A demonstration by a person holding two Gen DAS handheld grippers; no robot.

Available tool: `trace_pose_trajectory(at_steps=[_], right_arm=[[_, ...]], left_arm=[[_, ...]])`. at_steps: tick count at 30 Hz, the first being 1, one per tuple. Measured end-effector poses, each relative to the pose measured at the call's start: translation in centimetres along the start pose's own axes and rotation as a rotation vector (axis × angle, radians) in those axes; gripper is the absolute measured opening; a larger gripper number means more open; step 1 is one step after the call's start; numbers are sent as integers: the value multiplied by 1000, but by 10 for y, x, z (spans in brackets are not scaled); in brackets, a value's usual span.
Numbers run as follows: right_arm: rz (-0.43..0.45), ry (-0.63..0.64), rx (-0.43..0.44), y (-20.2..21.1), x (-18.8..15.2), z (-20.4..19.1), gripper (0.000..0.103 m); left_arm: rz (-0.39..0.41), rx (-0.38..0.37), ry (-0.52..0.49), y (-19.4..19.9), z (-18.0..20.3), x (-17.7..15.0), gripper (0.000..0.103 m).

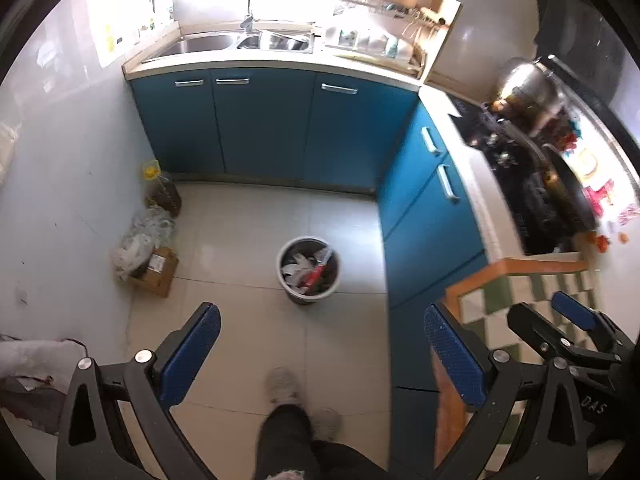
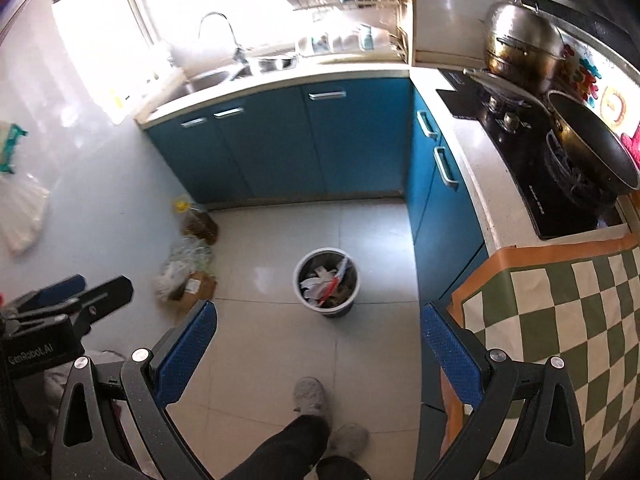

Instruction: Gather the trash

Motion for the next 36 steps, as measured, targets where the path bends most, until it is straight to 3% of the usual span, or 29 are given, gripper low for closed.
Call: trace_pose_trajectory(at_steps=[10,36], right_arm=[[-14,44,70,45,-4,-21,103],[-39,-13,110,47,-2,-22,103]], left_arm=[[35,-34,-11,46,-2,-10,103],[12,-99,-69,56,-6,-8,103]])
Point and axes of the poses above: each gripper's, at about its wrist camera, not at the fingertips, and y roughly against the way its jaws point, z to its right, x to its top, the point moved 3 cm from there along -y, roughly the way its jaws point, and after that the axes turned 4 degrees about -z, right-handed, at the moved point
